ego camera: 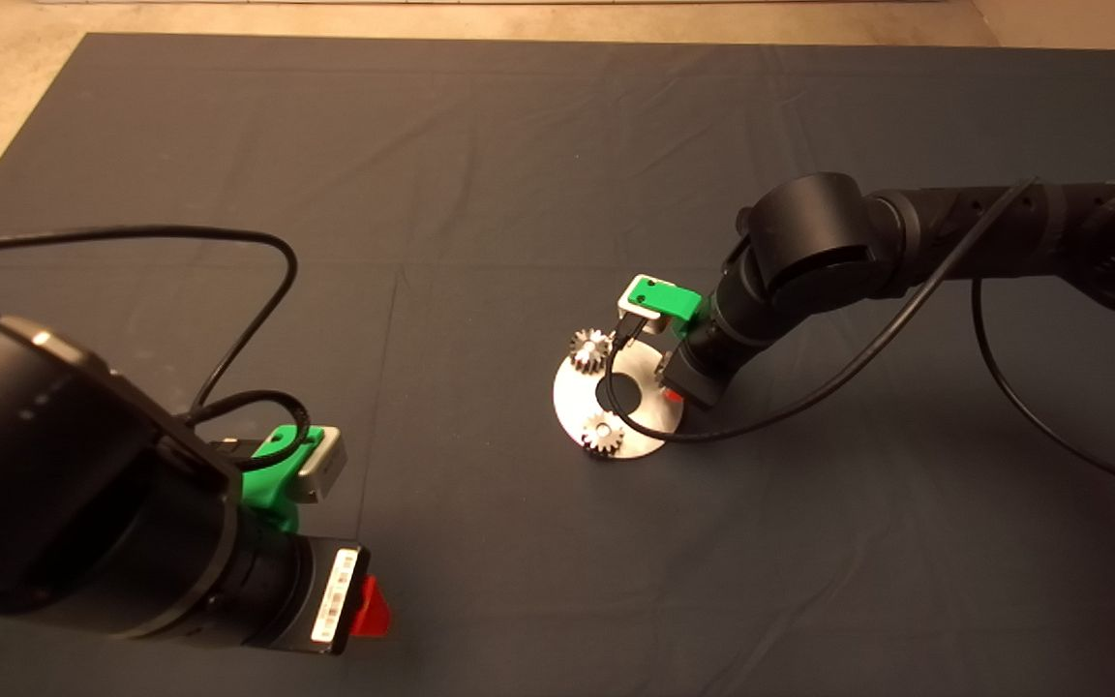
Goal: Install three planetary gears onto the carrier pins
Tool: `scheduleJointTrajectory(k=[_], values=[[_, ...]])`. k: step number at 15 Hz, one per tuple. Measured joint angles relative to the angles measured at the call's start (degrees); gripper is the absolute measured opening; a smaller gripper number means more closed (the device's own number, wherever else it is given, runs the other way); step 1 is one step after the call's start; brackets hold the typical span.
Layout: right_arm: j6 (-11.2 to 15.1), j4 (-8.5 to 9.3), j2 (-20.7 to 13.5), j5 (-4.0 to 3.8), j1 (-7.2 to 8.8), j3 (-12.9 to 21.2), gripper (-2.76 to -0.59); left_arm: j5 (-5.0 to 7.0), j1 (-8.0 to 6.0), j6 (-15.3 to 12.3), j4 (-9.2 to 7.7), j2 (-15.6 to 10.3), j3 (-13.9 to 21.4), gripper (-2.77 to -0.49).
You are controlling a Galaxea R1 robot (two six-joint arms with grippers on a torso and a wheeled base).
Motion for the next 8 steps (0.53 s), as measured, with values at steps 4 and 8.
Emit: scheduleJointTrajectory(k=[4, 8], values=[[0.0, 0.00, 0.0, 0.00, 0.00, 0.0, -2.38, 0.00, 0.01, 0.0, -0.01, 0.0, 0.0, -1.09], [0.0, 0.00, 0.0, 0.00, 0.00, 0.0, -2.38, 0.00, 0.01, 0.0, -0.01, 0.0, 0.0, -1.09]])
